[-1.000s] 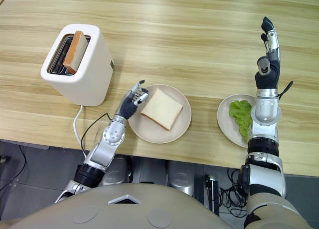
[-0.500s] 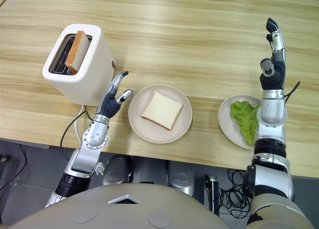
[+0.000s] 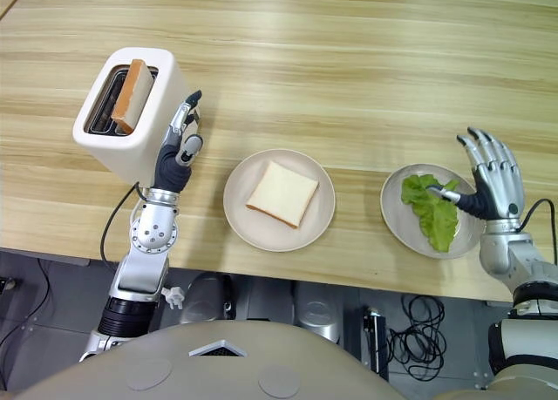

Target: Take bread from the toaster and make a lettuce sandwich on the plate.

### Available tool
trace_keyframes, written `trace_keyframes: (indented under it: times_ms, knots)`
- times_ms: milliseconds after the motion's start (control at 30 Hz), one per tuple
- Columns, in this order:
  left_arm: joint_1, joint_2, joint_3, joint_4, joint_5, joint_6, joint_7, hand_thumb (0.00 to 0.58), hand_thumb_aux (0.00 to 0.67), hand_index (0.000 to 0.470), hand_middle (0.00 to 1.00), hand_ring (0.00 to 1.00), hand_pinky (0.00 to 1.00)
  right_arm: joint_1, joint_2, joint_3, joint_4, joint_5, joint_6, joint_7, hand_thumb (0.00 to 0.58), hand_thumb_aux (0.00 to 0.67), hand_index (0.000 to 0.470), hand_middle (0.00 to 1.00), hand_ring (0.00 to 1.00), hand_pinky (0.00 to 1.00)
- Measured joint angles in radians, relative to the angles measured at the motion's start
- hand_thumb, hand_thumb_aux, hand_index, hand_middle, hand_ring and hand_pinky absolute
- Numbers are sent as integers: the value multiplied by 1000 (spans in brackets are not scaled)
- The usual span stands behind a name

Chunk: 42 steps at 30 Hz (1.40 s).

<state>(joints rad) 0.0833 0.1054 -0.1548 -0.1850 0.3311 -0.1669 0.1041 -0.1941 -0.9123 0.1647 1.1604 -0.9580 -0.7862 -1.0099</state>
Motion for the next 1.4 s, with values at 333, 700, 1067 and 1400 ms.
trace_keyframes:
  times_ms: [333, 700, 1067, 1400]
  knots:
    - [12, -2, -4, 37, 13, 0, -1, 0, 0, 0, 0, 0, 0, -23, 1, 148, 115, -2, 68, -39, 0, 0, 0, 0, 0, 0]
    - [13, -5, -10, 82, 51, 12, 6, 0, 0, 0, 0, 0, 0, -36, 7, 253, 129, -2, 100, -45, 532, 478, 328, 0, 0, 0]
    - [10, -5, -10, 120, 59, 15, 17, 0, 0, 0, 0, 0, 0, -55, 15, 311, 134, 0, 110, -61, 569, 578, 397, 0, 0, 0]
    - [4, -5, -18, 142, 60, 13, 20, 0, 0, 0, 0, 0, 0, -126, 9, 322, 100, 3, 69, -122, 580, 670, 460, 1000, 1000, 1000]
